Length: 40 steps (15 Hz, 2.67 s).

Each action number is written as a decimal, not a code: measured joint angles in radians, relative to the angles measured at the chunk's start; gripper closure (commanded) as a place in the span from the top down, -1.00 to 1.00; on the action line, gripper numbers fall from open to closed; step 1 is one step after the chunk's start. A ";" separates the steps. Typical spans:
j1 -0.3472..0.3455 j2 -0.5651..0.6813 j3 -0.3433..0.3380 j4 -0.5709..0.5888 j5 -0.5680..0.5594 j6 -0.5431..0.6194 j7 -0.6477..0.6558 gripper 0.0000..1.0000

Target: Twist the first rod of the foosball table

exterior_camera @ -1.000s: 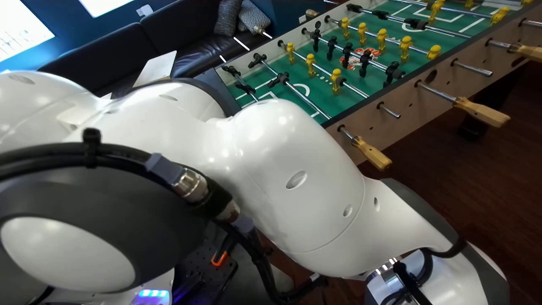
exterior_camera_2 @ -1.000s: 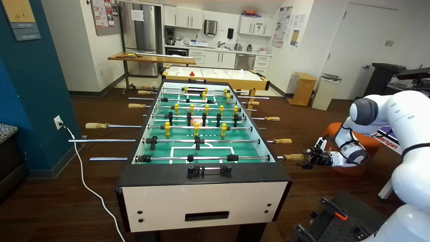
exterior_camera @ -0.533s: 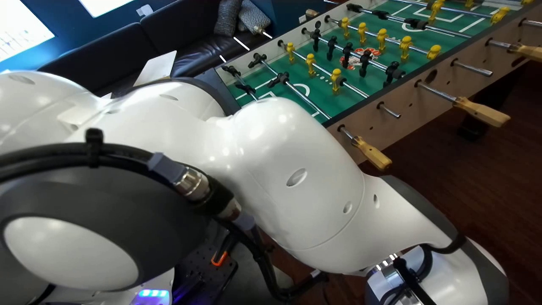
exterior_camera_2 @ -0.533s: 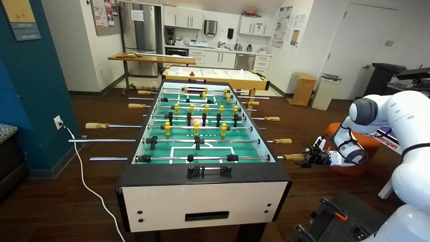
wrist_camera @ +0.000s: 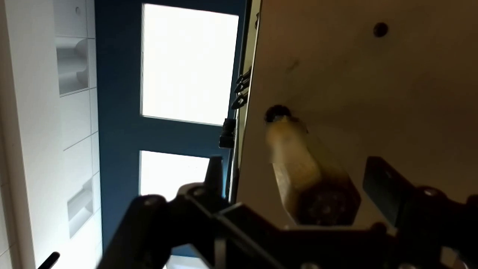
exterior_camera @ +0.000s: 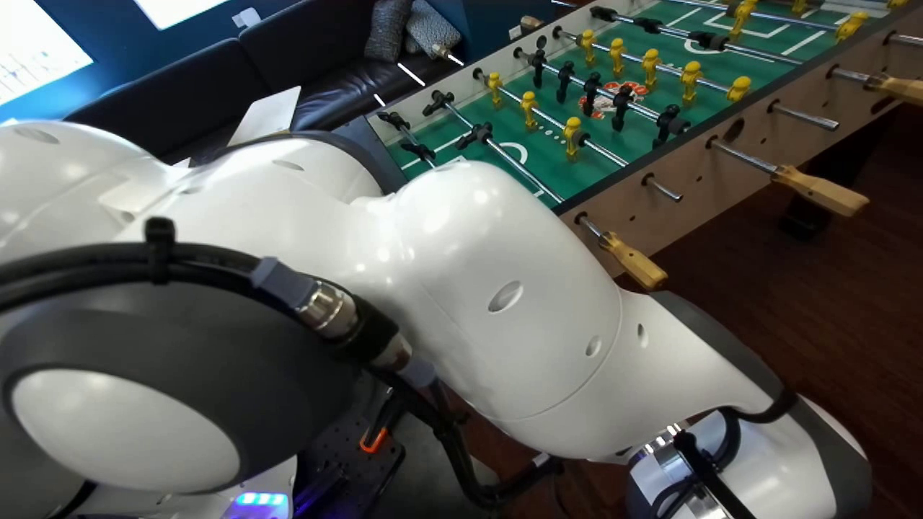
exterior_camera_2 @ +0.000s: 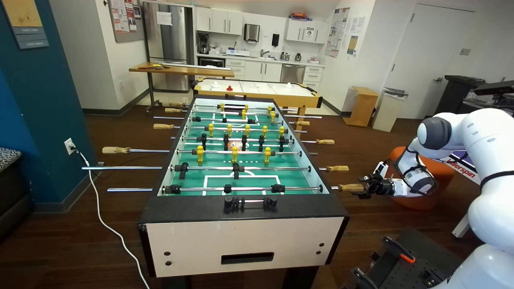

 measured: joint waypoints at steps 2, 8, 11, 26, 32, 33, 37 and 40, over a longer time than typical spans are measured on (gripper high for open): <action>0.000 0.000 0.000 0.001 0.000 0.000 0.000 -0.05; 0.000 0.010 0.000 0.008 0.001 0.018 0.000 -0.69; -0.001 0.010 0.000 0.009 0.001 0.018 0.000 -0.69; 0.005 0.005 -0.004 0.009 -0.011 0.016 -0.577 -0.19; 0.007 0.006 -0.004 0.012 -0.012 0.016 -0.732 -0.69; 0.007 0.006 -0.004 0.013 -0.013 0.016 -0.785 -0.69; 0.007 0.005 -0.006 0.014 -0.016 0.016 -0.999 -0.69; 0.007 0.004 -0.009 0.014 -0.017 0.015 -1.160 -0.69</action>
